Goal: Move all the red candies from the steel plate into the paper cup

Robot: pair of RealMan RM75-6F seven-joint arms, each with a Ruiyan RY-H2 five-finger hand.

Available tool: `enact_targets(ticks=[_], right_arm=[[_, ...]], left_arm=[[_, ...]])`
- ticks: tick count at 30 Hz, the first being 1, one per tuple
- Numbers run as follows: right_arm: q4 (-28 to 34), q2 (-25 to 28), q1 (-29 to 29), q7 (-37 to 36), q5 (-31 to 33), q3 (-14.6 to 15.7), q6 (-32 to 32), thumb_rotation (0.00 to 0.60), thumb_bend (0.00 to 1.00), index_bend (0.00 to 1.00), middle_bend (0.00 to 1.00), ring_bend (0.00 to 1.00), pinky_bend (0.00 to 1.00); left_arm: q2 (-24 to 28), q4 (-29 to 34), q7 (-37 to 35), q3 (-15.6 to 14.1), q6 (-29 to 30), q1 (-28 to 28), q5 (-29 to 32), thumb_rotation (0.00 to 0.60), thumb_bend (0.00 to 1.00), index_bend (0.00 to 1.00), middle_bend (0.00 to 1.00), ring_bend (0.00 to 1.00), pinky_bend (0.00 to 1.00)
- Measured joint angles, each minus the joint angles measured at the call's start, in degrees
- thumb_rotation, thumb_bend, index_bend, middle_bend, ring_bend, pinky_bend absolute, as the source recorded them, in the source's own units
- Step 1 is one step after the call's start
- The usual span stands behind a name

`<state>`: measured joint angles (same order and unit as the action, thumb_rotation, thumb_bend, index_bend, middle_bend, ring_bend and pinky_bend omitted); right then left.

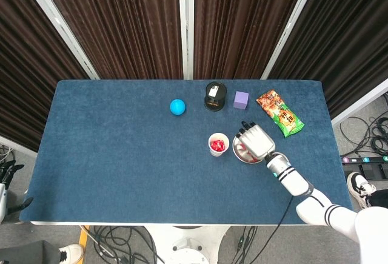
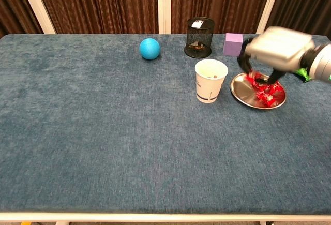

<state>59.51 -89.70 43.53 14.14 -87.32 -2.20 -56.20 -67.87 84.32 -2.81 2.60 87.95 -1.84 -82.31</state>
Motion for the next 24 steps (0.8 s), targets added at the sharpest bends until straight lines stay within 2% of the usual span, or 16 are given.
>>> enact_targets(ticks=[6,11,16,21,24], right_arm=[[11.58,6.28,-0.31,0.52,0.19,-2.95,-3.85,0.6,0.37,0.58,0.43,0.2,0.37],[19.65,9.24,0.71,3.5,1.49,-4.73,-2.77,0.6,0.37,0.55,0.4,0.2,0.37],[19.72,7.23,2.49,6.07,4.53,-5.71,0.97,0.6,0.37,0.53,0.38,0.19,0.37],[17.13,3.57,4.51,7.27,6.03,-6.37,3.53,0.6,0.36,0.5,0.36,0.18,0.37],[16.11,2.54,5.43,8.15,6.73,-6.45,4.82,0.6,0.36,0.45,0.35,0.17,0.37]], left_arm=[[0.1,0.61,0.49,0.08,0.27,0.23,-0.52,0.6,0.0,0.29,0.25,0.14,0.21],[0.12,0.67,0.63,-0.01,0.34,0.31,-0.8,0.6,0.0,0.29,0.25,0.14,0.21],[-0.04,0.1,0.19,-0.18,0.51,0.01,-0.65,0.6,0.0,0.29,0.25,0.14,0.21],[-0.2,-0.7,-0.6,-0.07,0.09,0.05,-0.23,0.6,0.0,0.29,0.25,0.14,0.21],[-0.36,-1.07,-0.84,-0.09,-0.13,0.04,-0.03,0.6,0.0,0.29,0.25,0.14,0.21]])
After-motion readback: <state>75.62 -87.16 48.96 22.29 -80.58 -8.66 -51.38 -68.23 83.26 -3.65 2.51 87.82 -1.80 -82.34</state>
